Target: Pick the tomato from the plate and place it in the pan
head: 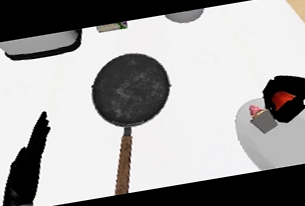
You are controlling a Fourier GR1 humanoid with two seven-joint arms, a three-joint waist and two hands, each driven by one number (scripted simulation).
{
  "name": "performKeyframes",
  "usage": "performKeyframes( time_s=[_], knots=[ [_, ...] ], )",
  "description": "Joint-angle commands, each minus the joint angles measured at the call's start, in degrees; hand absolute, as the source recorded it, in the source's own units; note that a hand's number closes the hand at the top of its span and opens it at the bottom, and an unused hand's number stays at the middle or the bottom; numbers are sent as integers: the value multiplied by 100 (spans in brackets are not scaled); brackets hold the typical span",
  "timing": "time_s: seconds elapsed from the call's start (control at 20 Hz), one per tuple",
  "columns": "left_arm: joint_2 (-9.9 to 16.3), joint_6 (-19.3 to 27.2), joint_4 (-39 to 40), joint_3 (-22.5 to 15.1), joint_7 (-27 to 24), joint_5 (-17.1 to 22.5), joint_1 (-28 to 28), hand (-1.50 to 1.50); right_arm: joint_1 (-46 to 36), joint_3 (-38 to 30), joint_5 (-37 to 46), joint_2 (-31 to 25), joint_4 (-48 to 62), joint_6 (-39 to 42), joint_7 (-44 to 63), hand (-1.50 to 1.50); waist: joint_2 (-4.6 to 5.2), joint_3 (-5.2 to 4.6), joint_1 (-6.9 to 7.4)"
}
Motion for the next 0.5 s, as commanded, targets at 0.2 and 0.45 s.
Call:
performKeyframes(
  time_s=[0.2,0.45],
  knots=[
    [66,14,-44,141,201,19,-175,0,-116,320,1307,623,-1386,-2216,2234,150,-12,46,-107],
    [-18,57,110,47,-15,-85,41,0,-232,658,1951,734,-2772,-3361,2101,150,-20,47,-125]
  ],
)
